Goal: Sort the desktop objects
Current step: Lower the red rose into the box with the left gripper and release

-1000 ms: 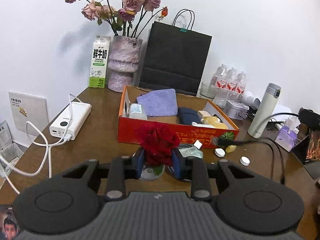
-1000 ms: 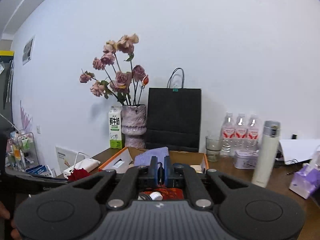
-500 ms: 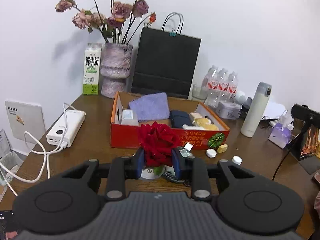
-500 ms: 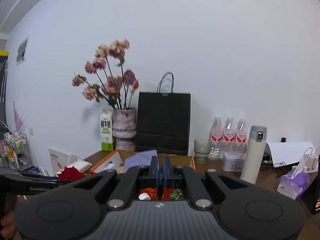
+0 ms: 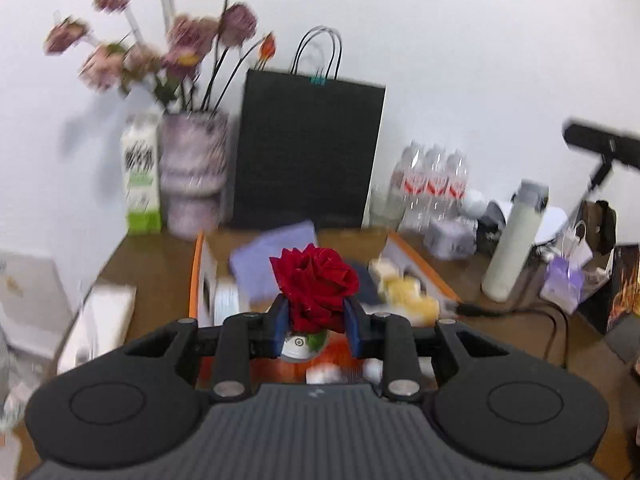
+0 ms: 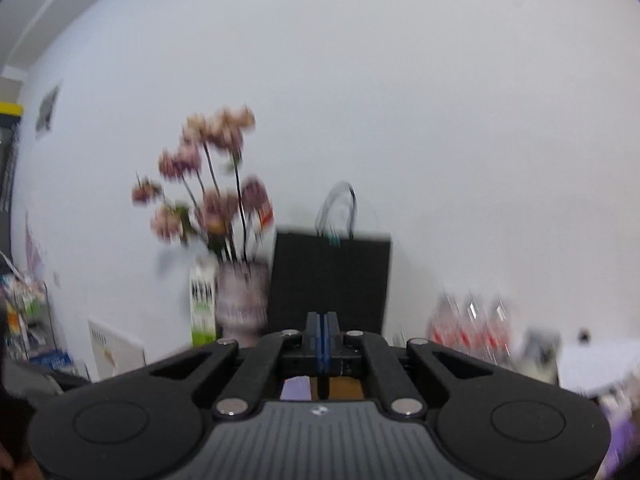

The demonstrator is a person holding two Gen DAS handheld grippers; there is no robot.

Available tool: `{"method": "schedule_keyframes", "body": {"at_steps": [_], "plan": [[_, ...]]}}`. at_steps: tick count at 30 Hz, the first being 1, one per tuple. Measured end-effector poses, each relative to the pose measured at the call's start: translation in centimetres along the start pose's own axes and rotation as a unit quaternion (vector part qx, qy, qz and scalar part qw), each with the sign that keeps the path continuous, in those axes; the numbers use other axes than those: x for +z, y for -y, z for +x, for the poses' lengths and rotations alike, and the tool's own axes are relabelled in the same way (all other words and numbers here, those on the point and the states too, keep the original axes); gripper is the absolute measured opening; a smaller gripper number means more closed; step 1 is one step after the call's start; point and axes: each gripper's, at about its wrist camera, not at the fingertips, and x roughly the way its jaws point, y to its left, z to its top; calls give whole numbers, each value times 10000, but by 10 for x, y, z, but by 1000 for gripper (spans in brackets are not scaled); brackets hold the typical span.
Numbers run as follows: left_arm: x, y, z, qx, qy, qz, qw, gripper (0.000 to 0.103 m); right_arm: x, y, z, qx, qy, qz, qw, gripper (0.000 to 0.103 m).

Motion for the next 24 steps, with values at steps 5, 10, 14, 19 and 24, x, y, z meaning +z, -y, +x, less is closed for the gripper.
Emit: {"method": "schedule_keyframes", "body": {"at_steps": [5, 10, 14, 19, 24], "plan": [[57, -19, 60, -65, -202, -266, 9994, 30, 48, 3, 79, 420, -4, 178, 9990, 0], [55, -42, 152, -67, -957, -455, 9944, 30, 10, 10, 193, 200, -624, -116, 9978, 1], [29, -68, 232, 360, -1996, -658, 9770, 29, -85, 29, 291, 37, -1911, -213, 9813, 1], [32, -83, 248, 357, -1961, -626, 9779, 56, -132, 69, 342, -89, -2885, 664, 9551, 2], [50, -82, 230, 258, -1674, -605, 9837, 75, -116, 70, 340, -469, -3157, 291, 9473, 32]]}}
